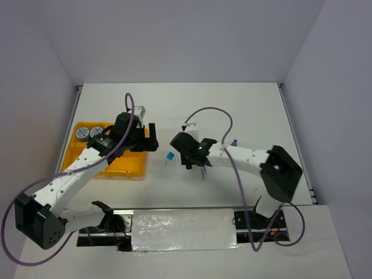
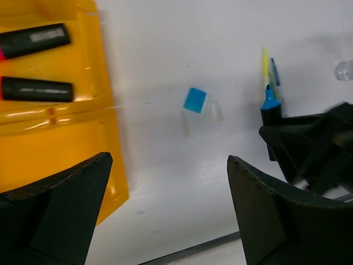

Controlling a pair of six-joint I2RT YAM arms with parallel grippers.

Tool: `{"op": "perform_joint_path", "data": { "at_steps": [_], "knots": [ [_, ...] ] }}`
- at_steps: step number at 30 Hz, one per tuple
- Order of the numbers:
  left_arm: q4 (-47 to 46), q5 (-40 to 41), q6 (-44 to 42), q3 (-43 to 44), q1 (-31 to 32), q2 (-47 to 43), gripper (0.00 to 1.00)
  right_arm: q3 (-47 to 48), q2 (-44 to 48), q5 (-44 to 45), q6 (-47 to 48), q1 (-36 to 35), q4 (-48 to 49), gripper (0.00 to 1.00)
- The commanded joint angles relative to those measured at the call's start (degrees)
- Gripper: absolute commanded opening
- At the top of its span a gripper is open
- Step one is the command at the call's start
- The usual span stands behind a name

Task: Sort the stationery into containers
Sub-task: Pick up the pen from the center of the board, then close the pen cap on the pen.

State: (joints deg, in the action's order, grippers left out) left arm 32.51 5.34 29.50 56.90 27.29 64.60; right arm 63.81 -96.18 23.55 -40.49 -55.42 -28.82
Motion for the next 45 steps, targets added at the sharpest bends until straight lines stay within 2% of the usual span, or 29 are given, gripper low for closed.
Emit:
{"op": "perform_joint_path", "data": {
  "at_steps": [1,6,9,13,27,45],
  "knots": [
    [-5.0,2.4,2.5,4.0,4.1,5.2,0.97,-0.4,13.0,3.9,0.8,-1.0,-3.3,0.15],
    [-9.0,-1.3,-0.7,6.9,7.4,15.7,0.91,-0.4,25.1,7.3,2.0,-1.6,-10.4,0.15],
    [-9.5,1.9,-2.8,8.8,9.4,20.6,0.87,-0.4,30.3,9.2,2.3,-1.8,-14.2,0.16],
    [-10.6,1.9,-3.5,9.4,9.7,26.6,0.76,-2.5,36.5,9.3,3.4,-1.9,-14.6,0.19],
    [-10.5,6.8,-5.9,12.1,10.1,37.1,0.71,-5.7,36.6,7.6,5.8,-1.8,-13.4,0.2],
    [-11.4,7.3,-4.7,10.9,10.1,39.6,0.66,-7.6,36.6,6.3,6.2,-1.8,-11.6,0.2]
  ]
}}
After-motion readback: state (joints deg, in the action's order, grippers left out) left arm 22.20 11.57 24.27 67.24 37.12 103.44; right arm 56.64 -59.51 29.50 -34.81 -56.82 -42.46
